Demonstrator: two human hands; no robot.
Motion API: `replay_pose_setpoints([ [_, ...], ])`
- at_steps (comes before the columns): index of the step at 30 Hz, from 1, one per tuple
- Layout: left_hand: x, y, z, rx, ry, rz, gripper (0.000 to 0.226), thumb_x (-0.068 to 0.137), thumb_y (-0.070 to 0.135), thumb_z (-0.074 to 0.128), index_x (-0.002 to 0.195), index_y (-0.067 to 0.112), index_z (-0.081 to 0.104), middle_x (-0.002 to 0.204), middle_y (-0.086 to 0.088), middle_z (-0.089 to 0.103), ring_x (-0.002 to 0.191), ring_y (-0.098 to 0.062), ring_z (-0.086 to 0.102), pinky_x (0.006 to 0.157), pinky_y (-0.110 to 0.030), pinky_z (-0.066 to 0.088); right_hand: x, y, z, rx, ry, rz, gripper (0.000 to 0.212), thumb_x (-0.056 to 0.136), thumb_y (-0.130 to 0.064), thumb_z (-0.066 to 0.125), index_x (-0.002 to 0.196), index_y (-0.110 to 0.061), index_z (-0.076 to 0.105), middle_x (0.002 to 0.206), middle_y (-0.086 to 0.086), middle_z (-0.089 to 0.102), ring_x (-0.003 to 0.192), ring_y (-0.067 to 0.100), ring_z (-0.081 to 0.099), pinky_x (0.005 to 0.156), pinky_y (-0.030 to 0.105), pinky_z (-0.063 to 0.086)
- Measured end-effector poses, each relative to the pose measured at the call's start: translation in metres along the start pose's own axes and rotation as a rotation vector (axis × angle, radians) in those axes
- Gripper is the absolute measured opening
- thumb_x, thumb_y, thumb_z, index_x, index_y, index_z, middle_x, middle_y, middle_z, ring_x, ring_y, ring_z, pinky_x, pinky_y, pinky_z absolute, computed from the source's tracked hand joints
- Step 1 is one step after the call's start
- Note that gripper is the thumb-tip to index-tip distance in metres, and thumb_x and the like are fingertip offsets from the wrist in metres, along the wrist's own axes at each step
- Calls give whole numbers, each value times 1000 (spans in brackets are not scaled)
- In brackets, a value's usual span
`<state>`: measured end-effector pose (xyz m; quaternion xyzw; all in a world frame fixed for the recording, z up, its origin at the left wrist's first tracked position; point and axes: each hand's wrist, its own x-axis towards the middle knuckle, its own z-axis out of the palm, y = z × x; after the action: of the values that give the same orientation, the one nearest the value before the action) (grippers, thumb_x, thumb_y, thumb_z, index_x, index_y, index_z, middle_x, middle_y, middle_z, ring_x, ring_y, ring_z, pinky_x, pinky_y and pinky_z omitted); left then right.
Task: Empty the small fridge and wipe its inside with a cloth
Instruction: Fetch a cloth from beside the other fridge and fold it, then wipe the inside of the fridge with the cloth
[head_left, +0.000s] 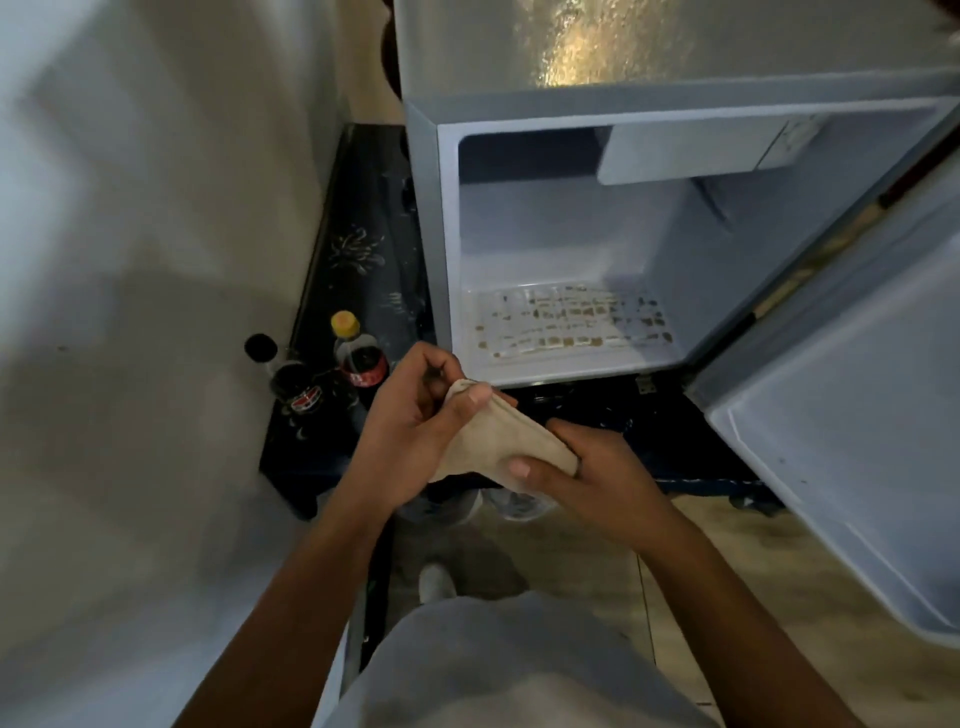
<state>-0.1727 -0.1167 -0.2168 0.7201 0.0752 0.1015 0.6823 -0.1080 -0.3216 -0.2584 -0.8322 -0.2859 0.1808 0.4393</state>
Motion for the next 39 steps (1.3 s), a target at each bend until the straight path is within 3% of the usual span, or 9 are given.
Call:
replay_pose_setpoints([
  [4, 20, 2, -23, 97, 12, 56, 25, 95, 17, 72, 86, 34, 55, 63, 9, 63, 55, -2, 55, 52, -10, 42, 6, -18, 2, 17, 115, 13, 42, 89, -65, 54, 83, -23, 57, 70, -4, 61, 61, 6, 61, 53, 22, 43],
  [8, 29, 0, -25, -49, -44, 12, 23, 91, 27, 72, 86, 44, 58, 86, -15, 78, 76, -35, 73, 60, -23, 54, 8, -28, -1, 75, 144, 12, 28, 94, -47, 59, 105, -24, 70, 84, -14, 69, 78, 4, 67, 66, 17, 49],
  [17, 36, -7, -21, -35, -62, 30, 16, 85, 29, 71, 91, 43, 77, 81, 11, 80, 74, 1, 71, 67, -8, 54, 17, -26, -17, 268, 232, -94, 30, 93, -25, 63, 122, -22, 70, 105, -4, 67, 99, 4, 65, 85, 13, 48],
  [21, 39, -11, -11, 29, 2, 46, 17, 84, 32, 73, 90, 47, 76, 79, -23, 70, 70, -20, 60, 66, -17, 51, 21, -19, -25, 392, 194, -110, 30, 95, -20, 60, 124, -20, 69, 128, -5, 70, 122, 4, 62, 100, 14, 46],
  [26, 43, -20, 1, 137, 50, 43, 24, 88, 12, 74, 93, 36, 72, 87, 20, 76, 80, 4, 70, 74, -9, 55, 24, -7, -30, 533, 124, -35, 30, 92, -16, 61, 120, -20, 70, 121, -17, 73, 116, 3, 66, 97, 15, 50],
  [31, 52, -21, 6, 236, 86, 40, 28, 87, 19, 75, 87, 47, 73, 88, 24, 76, 83, 5, 71, 76, -10, 56, 32, 2, -39, 593, 81, -24, 28, 91, -19, 62, 116, -25, 72, 118, -15, 75, 114, 2, 67, 96, 14, 49],
  [34, 62, -12, 6, 368, 85, 115, 9, 87, 34, 73, 93, 39, 70, 89, 22, 75, 86, 3, 71, 79, -11, 57, 40, 6, -45, 619, 83, -35, 26, 91, -21, 63, 114, -30, 74, 118, -17, 74, 115, -1, 65, 95, 11, 47],
  [36, 68, 3, 4, 477, 169, 224, 20, 92, 41, 67, 97, 22, 71, 96, 17, 72, 91, 5, 69, 82, -13, 57, 47, 12, -51, 613, 95, -29, 25, 92, -27, 64, 112, -35, 76, 119, -15, 74, 116, 0, 65, 96, 11, 47],
  [39, 80, 37, -8, 677, 398, 626, 28, 104, 27, 59, 100, 1, 69, 107, -2, 68, 105, 4, 63, 95, -16, 49, 62, 31, -66, 579, 176, 29, 25, 96, -22, 64, 104, -43, 77, 114, -16, 76, 111, -1, 67, 92, 12, 49],
])
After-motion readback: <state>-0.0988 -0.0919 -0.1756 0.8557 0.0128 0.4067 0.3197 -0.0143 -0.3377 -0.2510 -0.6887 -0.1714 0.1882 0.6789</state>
